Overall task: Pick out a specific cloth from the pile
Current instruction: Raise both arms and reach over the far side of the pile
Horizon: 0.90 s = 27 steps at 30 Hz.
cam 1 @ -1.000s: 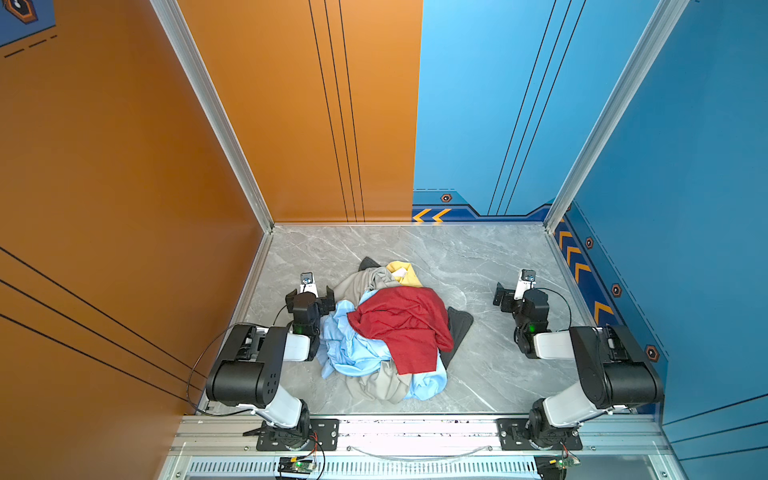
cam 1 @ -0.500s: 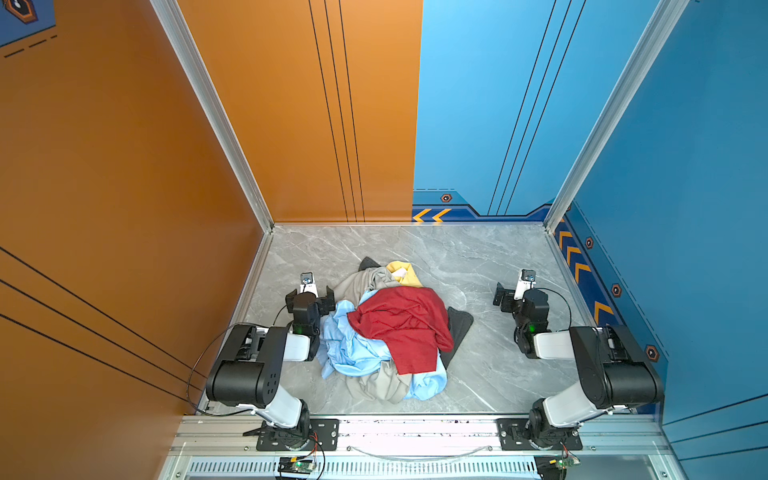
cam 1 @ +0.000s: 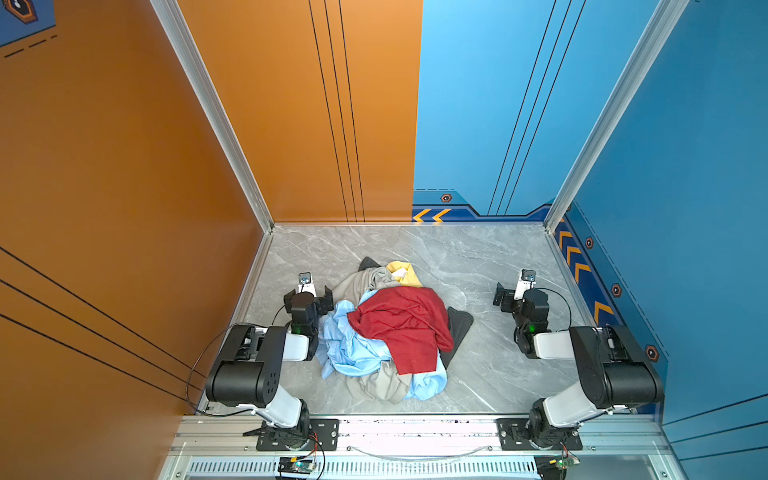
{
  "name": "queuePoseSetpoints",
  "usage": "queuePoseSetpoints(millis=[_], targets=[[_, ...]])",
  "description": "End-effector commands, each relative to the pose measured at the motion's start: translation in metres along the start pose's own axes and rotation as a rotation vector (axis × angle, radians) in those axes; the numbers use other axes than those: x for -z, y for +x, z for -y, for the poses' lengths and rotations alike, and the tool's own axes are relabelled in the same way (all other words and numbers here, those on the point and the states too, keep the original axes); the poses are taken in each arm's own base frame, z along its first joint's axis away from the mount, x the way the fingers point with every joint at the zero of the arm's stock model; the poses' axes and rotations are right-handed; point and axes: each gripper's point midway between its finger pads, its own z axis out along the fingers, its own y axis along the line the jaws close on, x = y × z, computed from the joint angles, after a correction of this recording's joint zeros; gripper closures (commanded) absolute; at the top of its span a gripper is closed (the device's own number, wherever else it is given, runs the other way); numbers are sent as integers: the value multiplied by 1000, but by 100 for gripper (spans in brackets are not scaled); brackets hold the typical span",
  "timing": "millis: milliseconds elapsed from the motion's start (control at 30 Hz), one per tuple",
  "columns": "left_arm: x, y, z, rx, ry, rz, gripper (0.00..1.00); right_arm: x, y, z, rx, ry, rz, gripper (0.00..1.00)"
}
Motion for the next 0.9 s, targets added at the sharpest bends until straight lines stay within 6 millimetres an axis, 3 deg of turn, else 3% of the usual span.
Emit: queuePoseSetpoints(millis=[0,133,333,467,567,767,867], targets=[[-2,-5,3,-6,4,11,2,-1,0,-1,-11,-12,-12,0],[0,-5,3,-15,-14,14,2,-1,-1,2,-8,18,-13,0],[0,-24,-1,-33,-52,-30,2,7,-16,2,40,88,-34,0],[-3,-43,0,-63,-66,-92,2,7,-33,-5,92,113,-62,0],[-3,-69,6,-76,-64,-89,2,7,-44,-4,101,142,-71,0],[-9,-126,4,-44,-102,-99,2,8,-97,0,71,196,0,0],[-13,-142,10,-43,-76,-122,2,5,-126,-1,34,203,11,0]])
